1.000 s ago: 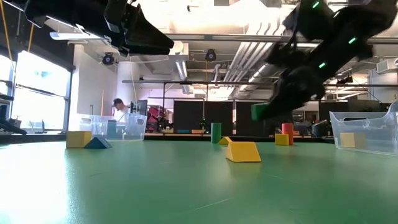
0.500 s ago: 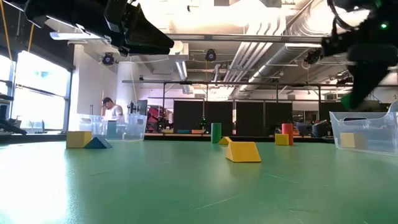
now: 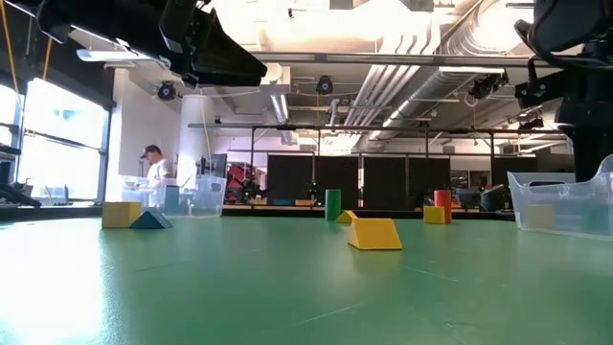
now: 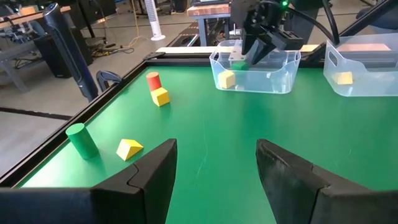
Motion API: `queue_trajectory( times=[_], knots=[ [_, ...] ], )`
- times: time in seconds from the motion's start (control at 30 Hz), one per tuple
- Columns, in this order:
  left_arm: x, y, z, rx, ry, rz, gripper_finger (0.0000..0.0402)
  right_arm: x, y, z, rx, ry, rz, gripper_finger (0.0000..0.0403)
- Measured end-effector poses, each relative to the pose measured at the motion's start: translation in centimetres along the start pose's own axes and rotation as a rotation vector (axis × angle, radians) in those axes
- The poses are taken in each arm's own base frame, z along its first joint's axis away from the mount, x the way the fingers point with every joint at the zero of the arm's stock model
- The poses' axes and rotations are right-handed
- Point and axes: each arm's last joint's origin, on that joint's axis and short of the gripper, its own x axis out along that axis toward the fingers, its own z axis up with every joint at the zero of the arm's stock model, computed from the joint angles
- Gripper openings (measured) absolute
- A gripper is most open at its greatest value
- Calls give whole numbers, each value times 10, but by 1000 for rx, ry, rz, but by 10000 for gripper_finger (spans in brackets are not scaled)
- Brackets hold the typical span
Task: Sort blocks by size
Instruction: Put the right yellow cylindrical block into the top transparent bin
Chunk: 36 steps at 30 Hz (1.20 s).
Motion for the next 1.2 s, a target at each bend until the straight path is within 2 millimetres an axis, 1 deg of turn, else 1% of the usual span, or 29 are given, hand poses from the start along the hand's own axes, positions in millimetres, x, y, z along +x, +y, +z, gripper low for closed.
queue_trajectory(
  times=[0.23,0.37,0.5,0.6,0.73,0.83,0.93,1.03,1.1,1.2],
  knots=[
    [0,0,0,0,1,0,207,0,0,1,-31,-25,-5,180],
    [0,0,0,0,2,0,207,-1,0,1,-62,-87,-17,180],
    [0,0,0,-1,2,0,207,-7,2,-3,-86,-137,18,181],
    [0,0,0,-13,2,1,207,-18,5,-5,-109,-194,73,181],
    [0,0,0,-17,2,1,207,-31,16,-6,-180,-332,175,181],
    [0,0,1,-22,-6,1,207,-38,27,-5,-240,-496,231,181],
    [1,2,2,-35,-17,8,207,-46,39,-1,-223,-683,252,181],
    [4,6,3,-63,-21,25,207,-52,49,4,-179,-809,265,181],
    [6,10,3,-93,-19,40,207,-53,56,6,-166,-861,281,181],
    [9,15,3,-137,-18,62,207,-46,69,7,-191,-908,290,181]
  ],
)
